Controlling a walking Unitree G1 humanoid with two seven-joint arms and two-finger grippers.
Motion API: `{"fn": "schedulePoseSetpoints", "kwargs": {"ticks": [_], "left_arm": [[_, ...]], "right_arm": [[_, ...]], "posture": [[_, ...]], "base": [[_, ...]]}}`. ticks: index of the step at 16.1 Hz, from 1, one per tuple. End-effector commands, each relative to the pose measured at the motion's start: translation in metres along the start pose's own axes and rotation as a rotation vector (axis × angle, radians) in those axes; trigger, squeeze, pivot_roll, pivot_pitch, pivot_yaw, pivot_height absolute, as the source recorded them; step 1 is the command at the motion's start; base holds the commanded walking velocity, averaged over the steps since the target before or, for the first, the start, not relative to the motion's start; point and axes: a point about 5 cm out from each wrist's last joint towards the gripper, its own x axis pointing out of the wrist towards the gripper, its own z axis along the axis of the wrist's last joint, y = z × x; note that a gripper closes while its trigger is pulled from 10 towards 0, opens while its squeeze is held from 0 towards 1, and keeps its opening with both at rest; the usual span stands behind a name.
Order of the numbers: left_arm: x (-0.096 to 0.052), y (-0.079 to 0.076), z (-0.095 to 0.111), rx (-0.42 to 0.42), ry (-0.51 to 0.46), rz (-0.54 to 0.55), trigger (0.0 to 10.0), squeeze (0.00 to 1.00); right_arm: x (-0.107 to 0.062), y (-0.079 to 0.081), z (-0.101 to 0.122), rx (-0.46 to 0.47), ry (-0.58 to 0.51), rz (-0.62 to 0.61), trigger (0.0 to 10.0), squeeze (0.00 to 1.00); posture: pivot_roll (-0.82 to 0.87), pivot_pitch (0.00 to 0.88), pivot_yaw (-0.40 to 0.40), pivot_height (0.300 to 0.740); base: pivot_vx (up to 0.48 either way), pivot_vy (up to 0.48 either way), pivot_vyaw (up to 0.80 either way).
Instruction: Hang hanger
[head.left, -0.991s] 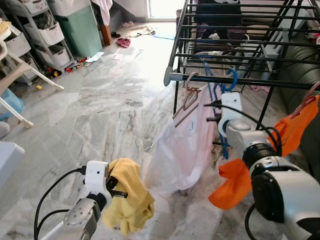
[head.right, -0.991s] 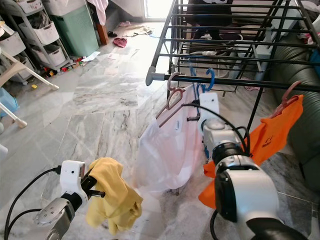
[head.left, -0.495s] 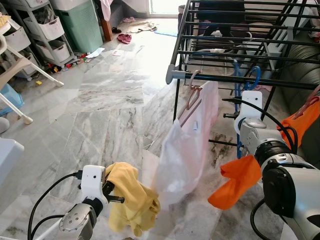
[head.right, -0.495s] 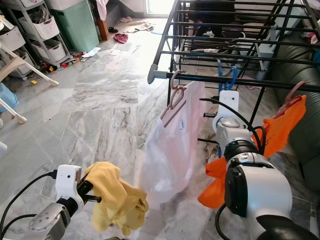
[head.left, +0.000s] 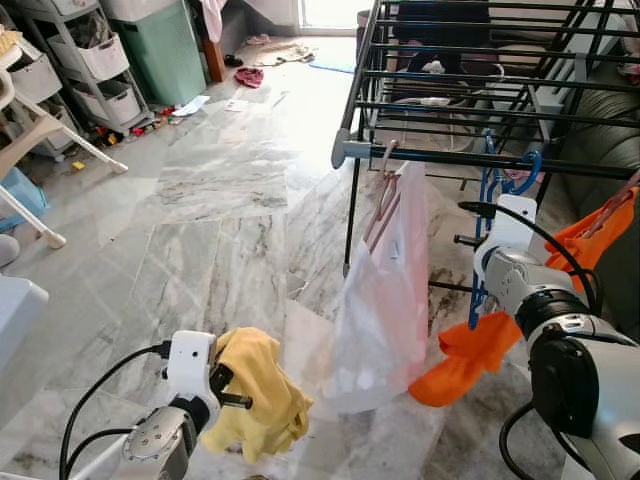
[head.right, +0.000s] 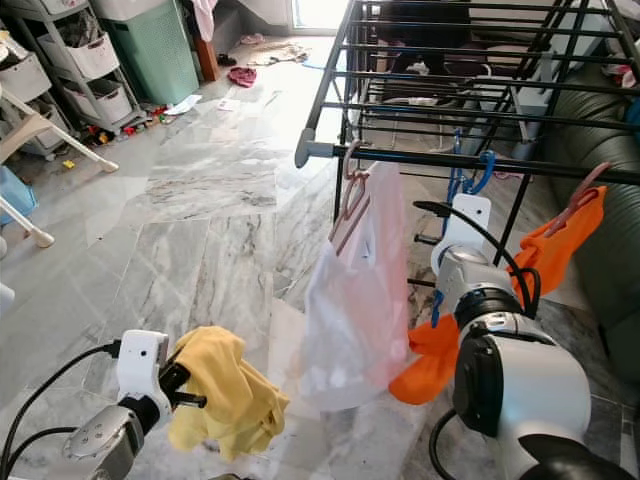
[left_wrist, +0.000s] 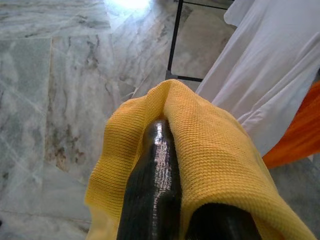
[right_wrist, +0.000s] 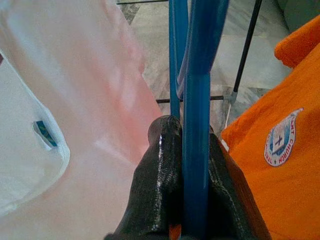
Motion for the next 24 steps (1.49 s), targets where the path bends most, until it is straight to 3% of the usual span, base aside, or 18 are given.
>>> {"fn": "schedulePoseSetpoints", "kwargs": {"ticks": [1, 6, 8, 10, 12, 14, 17, 19, 24], "left_arm": [[-0.002, 0.002, 0.005, 0.022, -0.014, 0.006, 10.0, 0.00], [-0.002, 0.001, 0.005, 0.022, -0.010, 0.008, 10.0, 0.00], [-0.001, 0.001, 0.010, 0.004, -0.047, 0.016, 10.0, 0.00], [-0.001, 0.003, 0.020, -0.019, -0.117, 0.031, 10.0, 0.00], [0.000, 0.003, 0.024, -0.025, -0.139, 0.035, 10.0, 0.00], [0.000, 0.008, 0.021, -0.014, -0.138, 0.042, 10.0, 0.00], [0.005, 0.009, 0.021, -0.013, -0.161, 0.037, 10.0, 0.00], [0.019, 0.005, 0.030, 0.016, -0.190, 0.022, 10.0, 0.00], [0.046, -0.010, 0.047, 0.001, -0.234, -0.091, 10.0, 0.00]], "right_arm": [[0.001, -0.002, -0.013, -0.007, 0.047, -0.005, 10.0, 0.00], [0.001, -0.001, -0.018, -0.060, 0.053, 0.004, 10.0, 0.00], [0.001, 0.001, -0.008, -0.070, 0.006, 0.003, 10.0, 0.00], [0.001, 0.005, -0.014, -0.111, -0.020, 0.017, 10.0, 0.00], [0.001, 0.010, -0.029, -0.136, -0.035, 0.038, 10.0, 0.00], [-0.004, 0.017, -0.073, -0.223, -0.059, 0.067, 10.0, 0.00], [-0.020, 0.022, -0.118, -0.239, -0.128, 0.070, 10.0, 0.00], [-0.039, 0.019, -0.130, -0.225, -0.252, 0.034, 10.0, 0.00], [-0.052, -0.002, -0.128, -0.171, -0.299, -0.077, 10.0, 0.00]], "posture": [[0.08, 0.111, 0.050, 0.740], [0.08, 0.106, 0.047, 0.740], [0.08, 0.102, 0.045, 0.740], [0.07, 0.085, 0.032, 0.740], [0.04, 0.074, 0.031, 0.740], [0.01, 0.064, 0.039, 0.740], [-0.05, 0.055, 0.065, 0.740], [-0.12, 0.045, 0.105, 0.740], [-0.22, 0.008, 0.164, 0.740]], "base": [[0.000, 0.000, 0.00], [0.000, 0.000, 0.00], [0.000, 0.000, 0.00], [0.000, 0.000, 0.00], [0.000, 0.000, 0.00], [0.000, 0.000, 0.00], [0.000, 0.000, 0.00], [0.000, 0.000, 0.00], [0.000, 0.000, 0.00]]}}
